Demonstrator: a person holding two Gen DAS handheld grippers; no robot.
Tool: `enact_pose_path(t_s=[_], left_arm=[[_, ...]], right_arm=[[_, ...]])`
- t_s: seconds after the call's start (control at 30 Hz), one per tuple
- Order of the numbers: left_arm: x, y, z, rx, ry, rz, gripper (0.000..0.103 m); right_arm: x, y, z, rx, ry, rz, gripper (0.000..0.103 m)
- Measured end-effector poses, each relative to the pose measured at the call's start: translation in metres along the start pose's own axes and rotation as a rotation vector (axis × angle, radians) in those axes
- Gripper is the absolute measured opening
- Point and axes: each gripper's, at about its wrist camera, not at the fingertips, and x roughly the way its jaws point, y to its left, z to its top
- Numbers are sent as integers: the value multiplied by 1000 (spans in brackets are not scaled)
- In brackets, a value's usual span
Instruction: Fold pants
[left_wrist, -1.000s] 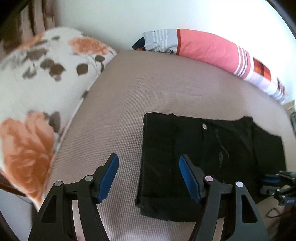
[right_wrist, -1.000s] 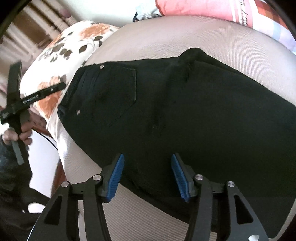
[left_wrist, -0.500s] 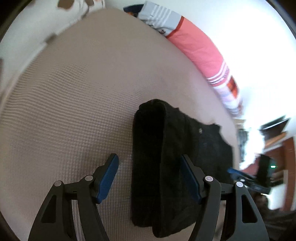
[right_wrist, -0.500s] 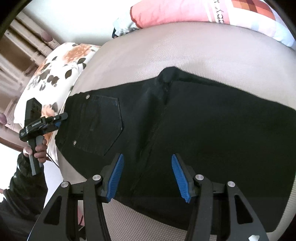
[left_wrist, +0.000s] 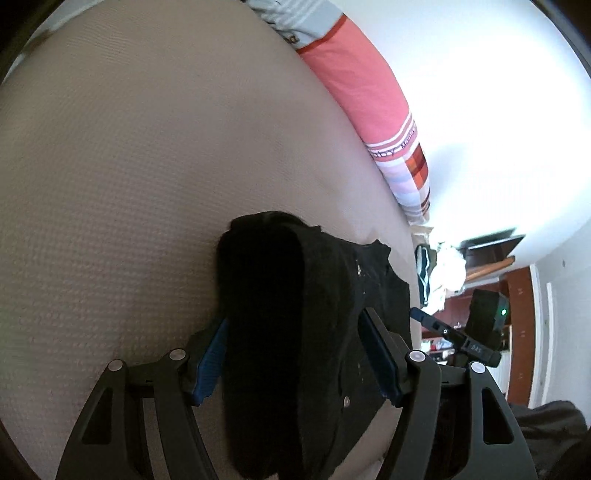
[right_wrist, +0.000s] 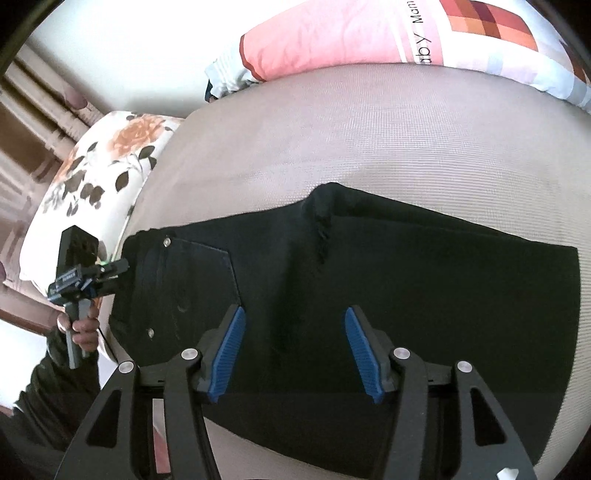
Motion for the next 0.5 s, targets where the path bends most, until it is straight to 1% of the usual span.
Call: enact_pose_path(t_s=[0.07,0.17,0.2,0.23,0.3,0.4,0.5], left_arm=[[8,-7,2,21,-8,10,69],[7,-10,-6,23,-62,49,68],[7,-12,-8,24,-82,73,63],[8,-16,-12,28,-106,115,61],[9,-21,-18,27,-136,180,51],[11,-31,-23,2,-160,262,44],[13,-44,-26,7,-176,358,41]], right_arm=[[2,4,1,8,-1,23,55],[1,11,-1,-3,-8,34,55],[-1,12,-2,-12,-11,37,55],[-4,14,-3,-24,-19,33,55],[-12,14,-4,-42,-38,24,55],[-22,9,-4,-33,-61,29,55],[-34,0,-5,-25,-89,14,55]])
